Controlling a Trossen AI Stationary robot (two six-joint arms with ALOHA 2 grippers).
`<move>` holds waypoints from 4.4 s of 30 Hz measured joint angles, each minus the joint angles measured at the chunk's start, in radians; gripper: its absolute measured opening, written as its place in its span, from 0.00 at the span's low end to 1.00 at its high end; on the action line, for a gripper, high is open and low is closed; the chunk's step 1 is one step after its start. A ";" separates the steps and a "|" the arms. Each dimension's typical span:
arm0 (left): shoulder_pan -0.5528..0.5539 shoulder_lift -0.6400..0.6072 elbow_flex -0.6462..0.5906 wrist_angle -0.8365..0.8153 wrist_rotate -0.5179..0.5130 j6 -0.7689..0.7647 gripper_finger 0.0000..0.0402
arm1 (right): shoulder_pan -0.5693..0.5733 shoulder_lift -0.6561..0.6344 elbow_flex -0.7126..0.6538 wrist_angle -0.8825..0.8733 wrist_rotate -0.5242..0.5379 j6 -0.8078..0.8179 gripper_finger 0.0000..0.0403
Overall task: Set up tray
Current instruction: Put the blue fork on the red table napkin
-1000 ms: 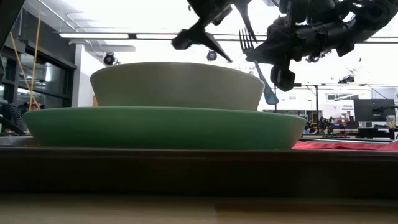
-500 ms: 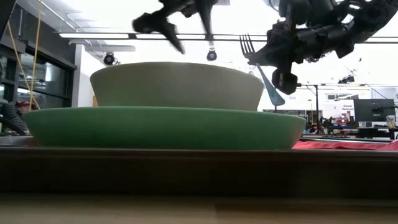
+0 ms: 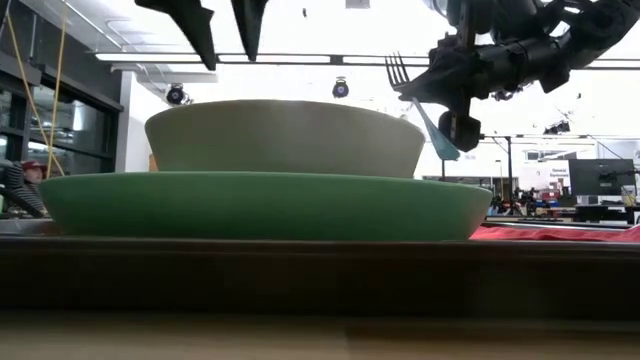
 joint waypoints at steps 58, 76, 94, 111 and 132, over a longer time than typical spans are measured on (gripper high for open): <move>-0.043 -0.599 -0.660 0.107 -0.066 0.011 0.70 | 0.273 0.000 -0.244 0.352 0.325 0.418 0.00; -0.043 -0.720 -0.815 0.208 -0.069 0.040 0.71 | 0.394 0.000 -0.248 0.298 0.392 0.498 0.00; -0.042 -0.820 -0.907 0.215 -0.082 0.041 0.70 | 0.499 0.001 -0.247 0.279 0.496 0.610 0.00; -0.042 -0.893 -0.912 0.146 -0.119 0.071 0.70 | 0.509 0.001 -0.246 0.275 0.524 0.628 0.00; -0.042 -0.964 -1.040 0.367 -0.312 0.325 0.70 | 0.509 0.002 -0.246 0.286 0.520 0.628 0.00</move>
